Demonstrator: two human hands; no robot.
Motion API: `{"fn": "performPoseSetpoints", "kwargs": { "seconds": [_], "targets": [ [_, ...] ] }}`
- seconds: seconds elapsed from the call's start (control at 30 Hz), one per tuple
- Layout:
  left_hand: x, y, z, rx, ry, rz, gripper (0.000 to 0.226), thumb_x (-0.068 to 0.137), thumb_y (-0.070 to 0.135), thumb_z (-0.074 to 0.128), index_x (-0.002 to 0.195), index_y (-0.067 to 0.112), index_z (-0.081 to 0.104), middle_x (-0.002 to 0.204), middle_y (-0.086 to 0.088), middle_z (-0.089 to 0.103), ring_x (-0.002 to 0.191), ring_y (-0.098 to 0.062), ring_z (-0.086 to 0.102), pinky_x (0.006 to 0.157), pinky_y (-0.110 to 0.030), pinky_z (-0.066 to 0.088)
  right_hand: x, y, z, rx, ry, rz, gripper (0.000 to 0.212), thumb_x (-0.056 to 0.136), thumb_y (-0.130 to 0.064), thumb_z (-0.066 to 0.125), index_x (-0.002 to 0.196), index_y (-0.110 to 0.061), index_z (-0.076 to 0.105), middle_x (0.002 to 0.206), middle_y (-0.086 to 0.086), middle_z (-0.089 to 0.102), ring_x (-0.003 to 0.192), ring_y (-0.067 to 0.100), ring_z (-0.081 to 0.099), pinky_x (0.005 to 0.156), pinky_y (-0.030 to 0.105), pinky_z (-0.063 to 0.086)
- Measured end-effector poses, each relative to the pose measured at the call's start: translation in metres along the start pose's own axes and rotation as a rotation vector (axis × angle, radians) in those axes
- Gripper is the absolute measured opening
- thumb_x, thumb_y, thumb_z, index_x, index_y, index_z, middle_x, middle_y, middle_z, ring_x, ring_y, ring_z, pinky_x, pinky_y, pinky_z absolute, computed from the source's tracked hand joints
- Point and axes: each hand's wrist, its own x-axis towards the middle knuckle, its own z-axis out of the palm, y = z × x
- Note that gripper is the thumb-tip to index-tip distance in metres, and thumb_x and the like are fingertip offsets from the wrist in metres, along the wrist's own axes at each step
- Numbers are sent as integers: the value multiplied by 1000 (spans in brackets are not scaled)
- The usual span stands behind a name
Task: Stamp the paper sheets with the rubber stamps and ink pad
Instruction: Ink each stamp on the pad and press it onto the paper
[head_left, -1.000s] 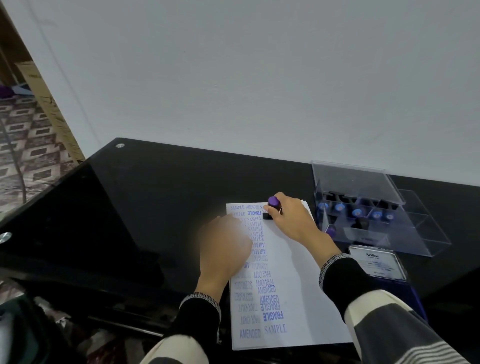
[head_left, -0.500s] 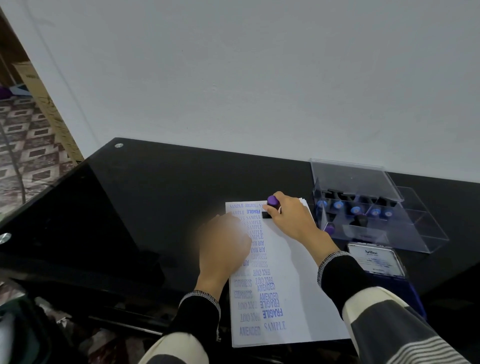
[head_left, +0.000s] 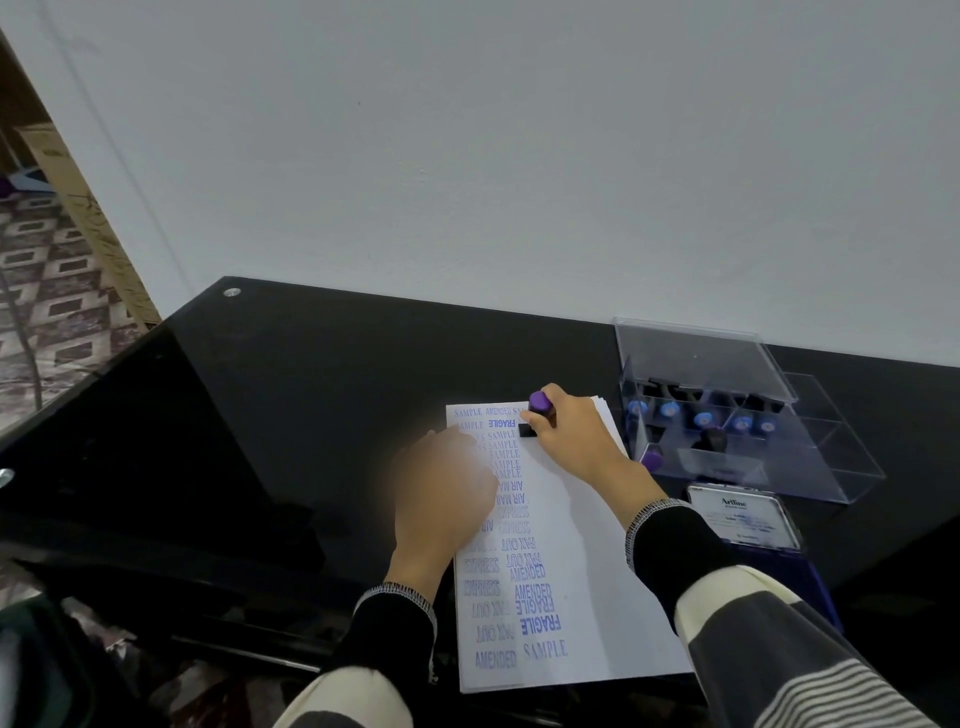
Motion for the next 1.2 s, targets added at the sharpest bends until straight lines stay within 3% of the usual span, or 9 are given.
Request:
{"fn": "performPoseSetpoints", "kwargs": {
  "seconds": [0.6,0.93,1.2],
  "targets": [
    [0,1,-1,5,-28,-7,49,92,52,42,136,32,40,151,11,33,142,-15,22,118,-45,13,8,1,1,-40,-4,12,24,95,-27,55,112,-11,50,90,3,55,78,14,54,60,16,39],
    [-1,1,0,-4,-33,-8,48,92,51,42,136,32,40,151,10,33,143,-15,22,118,-44,11,-11,3,14,30,138,-26,15,93,-25,59,99,-17,48,88,-4,55,75,10,52,59,6,33],
    [-1,1,-1,-12,-31,-11,49,93,50,42,137,31,39,152,10,32,144,-15,20,119,-45,10,-2,1,8,40,90,-23,13,94,-22,56,96,-14,46,84,3,56,71,14,52,55,10,33]
  ]
}}
